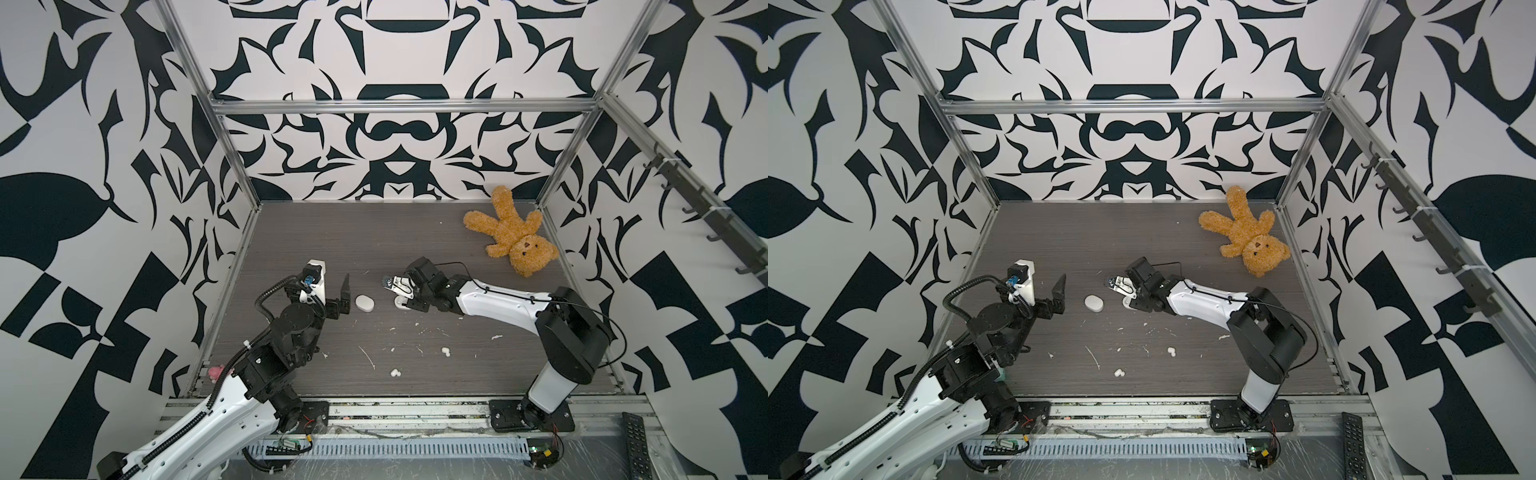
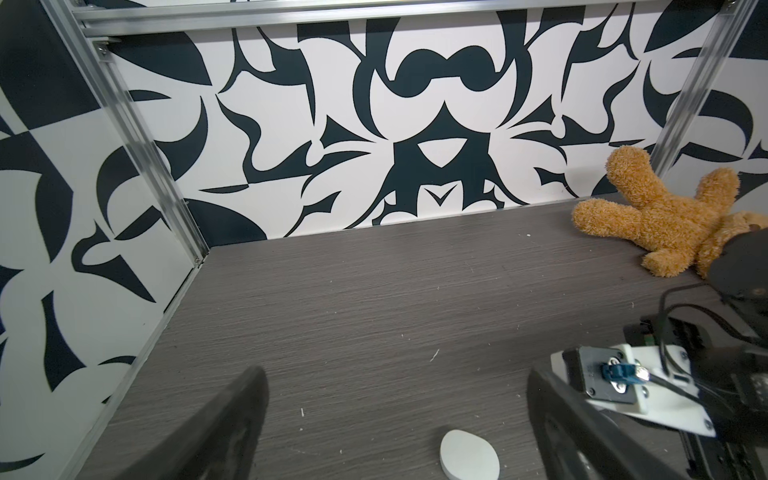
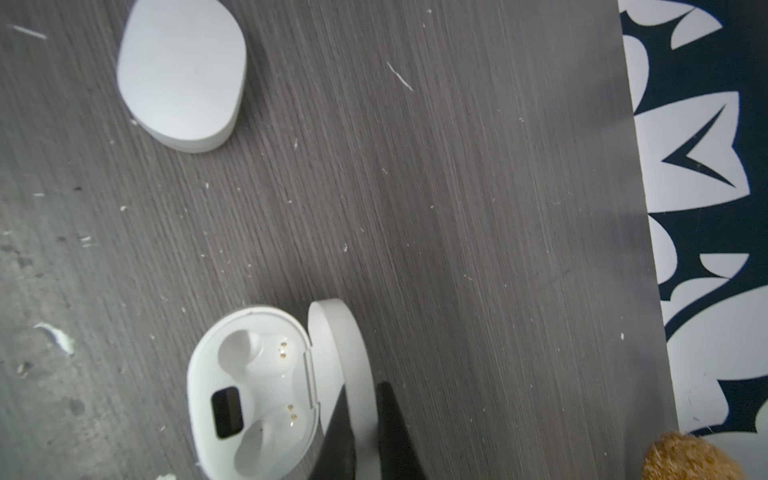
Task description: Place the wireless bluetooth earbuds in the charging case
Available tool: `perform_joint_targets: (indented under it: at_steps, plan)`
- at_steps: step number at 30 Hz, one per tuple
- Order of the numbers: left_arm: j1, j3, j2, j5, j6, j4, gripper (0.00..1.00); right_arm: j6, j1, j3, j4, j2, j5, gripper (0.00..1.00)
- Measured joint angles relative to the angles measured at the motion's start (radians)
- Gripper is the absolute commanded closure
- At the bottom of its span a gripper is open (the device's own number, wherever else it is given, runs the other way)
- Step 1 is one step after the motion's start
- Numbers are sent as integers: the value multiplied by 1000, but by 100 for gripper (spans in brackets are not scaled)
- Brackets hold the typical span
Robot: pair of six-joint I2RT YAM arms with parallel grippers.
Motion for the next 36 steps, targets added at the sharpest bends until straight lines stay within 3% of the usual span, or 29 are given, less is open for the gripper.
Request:
perform_joint_targets:
  at_steps: [22, 29, 36]
  plan:
    - [0, 0, 28, -5, 1, 2, 1, -74, 0, 8, 29, 85, -46, 100]
    - [0, 0, 28, -2, 1, 2, 1, -71, 0, 8, 41, 85, -51, 80]
    - [0, 0, 28, -1, 1, 3, 1, -65, 0, 8, 40, 80, -61, 69]
